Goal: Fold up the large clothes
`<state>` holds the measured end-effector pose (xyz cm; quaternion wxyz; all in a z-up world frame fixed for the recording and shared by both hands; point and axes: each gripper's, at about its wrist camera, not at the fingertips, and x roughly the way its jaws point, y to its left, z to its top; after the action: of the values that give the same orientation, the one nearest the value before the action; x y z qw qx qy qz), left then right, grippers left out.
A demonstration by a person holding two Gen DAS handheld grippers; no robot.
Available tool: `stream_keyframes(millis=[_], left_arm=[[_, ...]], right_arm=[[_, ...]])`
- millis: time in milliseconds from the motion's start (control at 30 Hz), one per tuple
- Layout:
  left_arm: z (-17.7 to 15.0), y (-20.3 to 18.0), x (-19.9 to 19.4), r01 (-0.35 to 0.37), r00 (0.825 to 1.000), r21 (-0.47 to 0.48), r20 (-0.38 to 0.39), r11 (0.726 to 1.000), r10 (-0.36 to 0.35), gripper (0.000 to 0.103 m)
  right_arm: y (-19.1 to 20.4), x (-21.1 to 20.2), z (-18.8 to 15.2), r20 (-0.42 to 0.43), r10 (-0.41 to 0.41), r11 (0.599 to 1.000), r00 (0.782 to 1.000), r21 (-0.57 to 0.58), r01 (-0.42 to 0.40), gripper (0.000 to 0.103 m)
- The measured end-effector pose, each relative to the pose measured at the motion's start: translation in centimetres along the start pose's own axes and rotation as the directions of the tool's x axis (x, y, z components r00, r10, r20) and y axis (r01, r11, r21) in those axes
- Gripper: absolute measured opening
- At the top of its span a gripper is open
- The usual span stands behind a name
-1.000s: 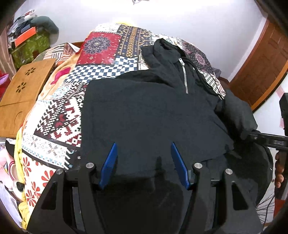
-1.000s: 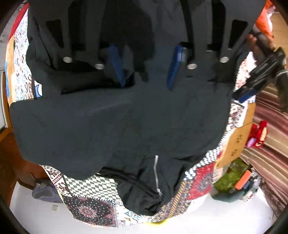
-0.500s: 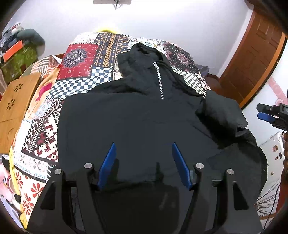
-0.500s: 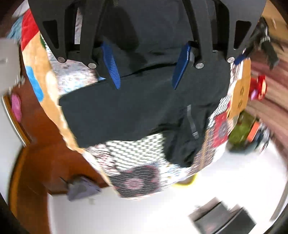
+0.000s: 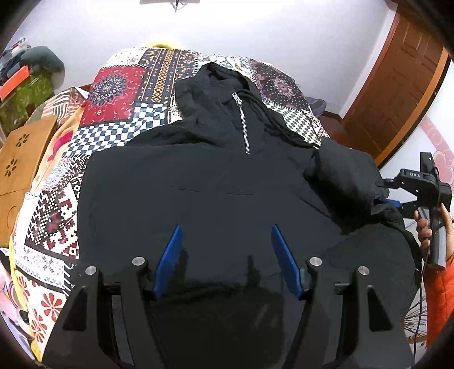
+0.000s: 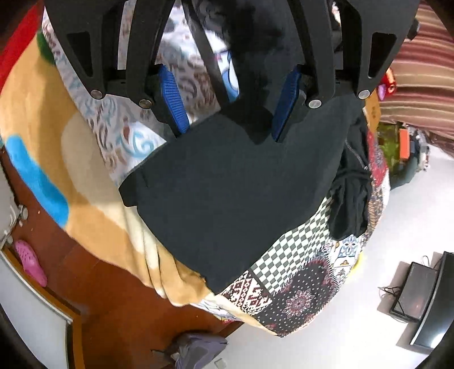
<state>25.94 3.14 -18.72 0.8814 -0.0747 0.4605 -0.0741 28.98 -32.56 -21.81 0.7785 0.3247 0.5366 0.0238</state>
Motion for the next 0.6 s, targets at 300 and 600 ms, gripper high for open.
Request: stream_keyframes(millis=[300,600], left_arm=[[-0.1,0.8,-0.9,-0.018,1.000,0.002,0.020,1.000,0.018,0.064],[-0.2,2.2,-3.3,-0.025,0.997,-0.016,0.072,1.000,0.026,0.064]], right_arm=[[5.7,-3.2,-0.5,0.108,-0.006,0.977,0.994,-0.211,0.029,0.005],[19.3,-7.2,-5.2,0.066,0.248,0.844,0.967,-0.504,-0.182,0.004]])
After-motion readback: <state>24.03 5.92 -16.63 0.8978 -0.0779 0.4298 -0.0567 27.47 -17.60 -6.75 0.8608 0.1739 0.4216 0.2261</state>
